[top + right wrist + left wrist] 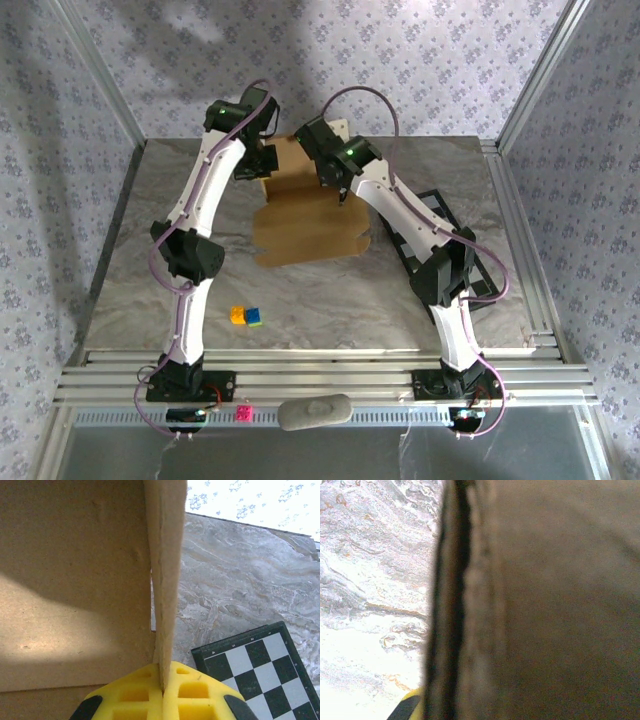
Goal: Fold the paper box
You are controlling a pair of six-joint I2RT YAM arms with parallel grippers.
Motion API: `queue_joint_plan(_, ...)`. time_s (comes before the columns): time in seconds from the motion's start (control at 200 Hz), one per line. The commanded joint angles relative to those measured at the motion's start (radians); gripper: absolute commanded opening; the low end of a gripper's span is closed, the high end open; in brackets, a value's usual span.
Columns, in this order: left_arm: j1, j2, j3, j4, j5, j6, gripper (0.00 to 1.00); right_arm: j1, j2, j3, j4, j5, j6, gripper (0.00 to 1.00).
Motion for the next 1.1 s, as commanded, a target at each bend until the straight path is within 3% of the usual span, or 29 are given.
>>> queue_joint_plan(0.0, 0.019, 0.004, -0.002, -0.031, -0.043, -0.008, 0.00, -0.028, 0.006, 0.013, -0.102, 0.005, 0.047, 0.00)
queue_joint_plan(0.045, 0.021, 0.004, -0.002, -0.028, -0.029, -0.008, 0.00, -0.032, 0.003, 0.005, -0.097, -0.011, 0.054, 0.00)
queue_joint_plan(0.215, 0.026, -0.007, 0.003, -0.013, 0.015, -0.003, 0.22, -0.054, -0.010, -0.028, -0.067, -0.052, 0.050, 0.00)
queue_joint_plan(0.55, 0.019, -0.046, 0.010, 0.036, 0.107, 0.001, 0.50, -0.063, 0.017, -0.022, -0.090, -0.082, 0.058, 0.00)
queue_joint_plan(0.735, 0.013, -0.060, 0.012, 0.074, 0.150, -0.003, 0.53, -0.069, 0.027, -0.022, -0.105, -0.104, 0.070, 0.00)
queue_joint_plan(1.094, -0.006, -0.130, 0.004, 0.047, 0.008, -0.047, 0.52, -0.156, 0.040, -0.078, -0.168, -0.209, 0.267, 0.00)
